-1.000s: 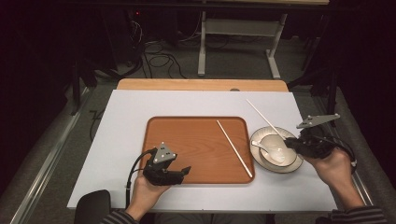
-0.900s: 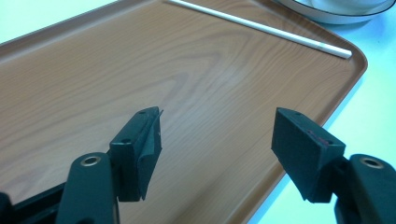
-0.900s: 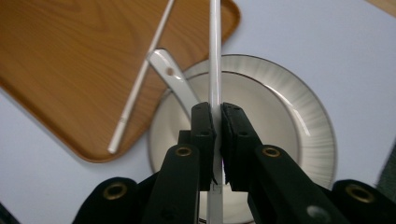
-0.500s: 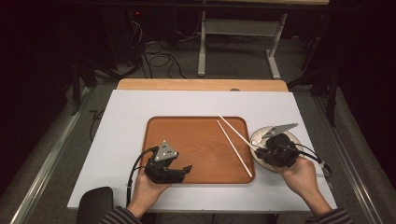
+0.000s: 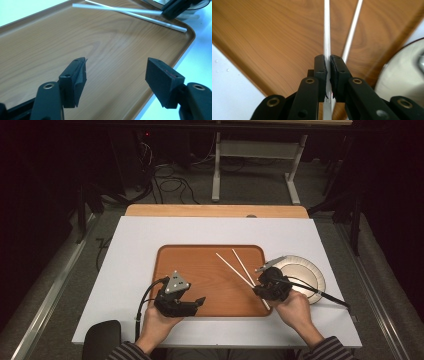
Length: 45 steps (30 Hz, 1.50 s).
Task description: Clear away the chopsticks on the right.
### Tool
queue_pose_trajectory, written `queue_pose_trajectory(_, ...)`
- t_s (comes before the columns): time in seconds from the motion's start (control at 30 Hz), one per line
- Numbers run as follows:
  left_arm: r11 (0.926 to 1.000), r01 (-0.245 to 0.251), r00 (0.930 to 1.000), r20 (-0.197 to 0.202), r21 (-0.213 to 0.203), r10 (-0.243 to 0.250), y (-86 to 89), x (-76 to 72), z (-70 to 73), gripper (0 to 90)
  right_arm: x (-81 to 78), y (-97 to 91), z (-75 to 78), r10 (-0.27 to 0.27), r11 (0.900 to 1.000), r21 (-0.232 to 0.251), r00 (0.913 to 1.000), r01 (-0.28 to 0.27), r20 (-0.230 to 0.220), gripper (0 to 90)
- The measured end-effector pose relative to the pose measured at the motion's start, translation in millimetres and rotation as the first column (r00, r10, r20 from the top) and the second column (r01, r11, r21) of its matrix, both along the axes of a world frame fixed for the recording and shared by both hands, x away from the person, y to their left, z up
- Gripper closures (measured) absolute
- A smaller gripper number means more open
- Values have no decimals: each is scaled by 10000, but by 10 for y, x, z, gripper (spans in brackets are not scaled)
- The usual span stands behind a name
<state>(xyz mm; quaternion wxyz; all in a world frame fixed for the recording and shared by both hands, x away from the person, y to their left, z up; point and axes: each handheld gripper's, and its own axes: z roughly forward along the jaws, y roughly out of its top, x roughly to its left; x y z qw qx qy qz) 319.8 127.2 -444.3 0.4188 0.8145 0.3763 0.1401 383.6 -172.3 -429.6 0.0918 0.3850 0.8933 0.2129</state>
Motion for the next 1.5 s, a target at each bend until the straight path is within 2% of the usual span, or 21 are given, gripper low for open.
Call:
queue_pose_trajectory(0.2, 10000, -17, 10000, 14, -17, 17, 1, -6, 3, 335, 22, 72, -140, 43, 9999, -102, 9998, -45, -209, 854)
queue_pose_trajectory(0.27, 10000, -41, 10000, 41, -35, 41, 5, -8, 6, 336, 23, 98, -184, -13, 9995, -306, 9994, 2, -332, 849)
queue_pose_trajectory(0.5, 10000, -74, 10000, 62, -51, 75, 5, -11, 7, 337, 11, 128, -245, 116, 9987, -501, 9994, -133, -339, 835)
queue_pose_trajectory(0.63, 10000, -82, 9999, 96, -44, 82, 9, -12, 9, 337, 16, 129, -245, 110, 9982, -582, 9997, -123, -234, 819)
queue_pose_trajectory(0.93, 9999, -105, 9999, 109, -33, 106, 11, -18, 11, 337, 7, 124, -249, -62, 9972, -749, 10000, 62, 2, 850)
queue_pose_trajectory(1.1, 9999, -138, 9998, 120, -66, 139, 19, -23, 17, 338, 12, 110, -249, -199, 9951, -960, 9995, 220, 227, 844)
queue_pose_trajectory(1.2, 9999, -133, 9998, 147, -54, 134, 21, -26, 18, 341, 4, 107, -255, -261, 9927, -1165, 9982, 323, 547, 839)
queue_pose_trajectory(1.5, 9999, -154, 9997, 167, -66, 156, 23, -29, 20, 340, 29, 97, -260, -512, 9923, -1092, 9967, 578, 623, 838)
